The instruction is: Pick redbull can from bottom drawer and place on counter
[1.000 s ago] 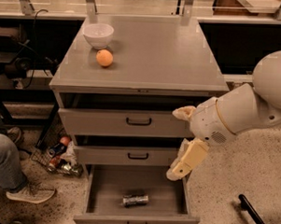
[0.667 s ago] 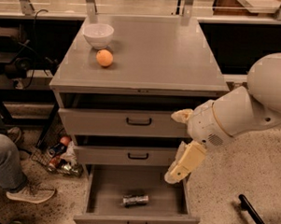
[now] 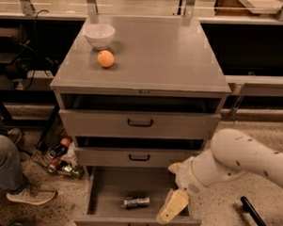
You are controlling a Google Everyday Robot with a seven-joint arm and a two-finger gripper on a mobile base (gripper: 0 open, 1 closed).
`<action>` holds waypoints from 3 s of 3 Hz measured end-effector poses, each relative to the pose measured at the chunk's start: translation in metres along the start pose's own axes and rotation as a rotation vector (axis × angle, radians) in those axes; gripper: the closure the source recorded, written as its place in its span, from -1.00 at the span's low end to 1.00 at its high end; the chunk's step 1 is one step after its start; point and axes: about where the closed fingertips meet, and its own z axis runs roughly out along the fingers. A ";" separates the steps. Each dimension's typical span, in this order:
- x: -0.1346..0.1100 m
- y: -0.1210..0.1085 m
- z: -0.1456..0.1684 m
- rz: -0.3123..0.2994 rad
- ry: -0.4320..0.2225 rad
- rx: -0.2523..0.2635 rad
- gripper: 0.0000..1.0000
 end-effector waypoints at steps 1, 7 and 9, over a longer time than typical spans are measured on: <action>0.030 -0.005 0.060 0.058 0.019 -0.056 -1.00; 0.024 -0.113 0.236 0.087 -0.248 0.007 -1.00; 0.078 -0.155 0.276 0.047 -0.185 0.053 -1.00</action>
Offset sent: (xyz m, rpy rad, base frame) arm -0.0049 0.0082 -0.0571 0.0007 0.0692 -0.0119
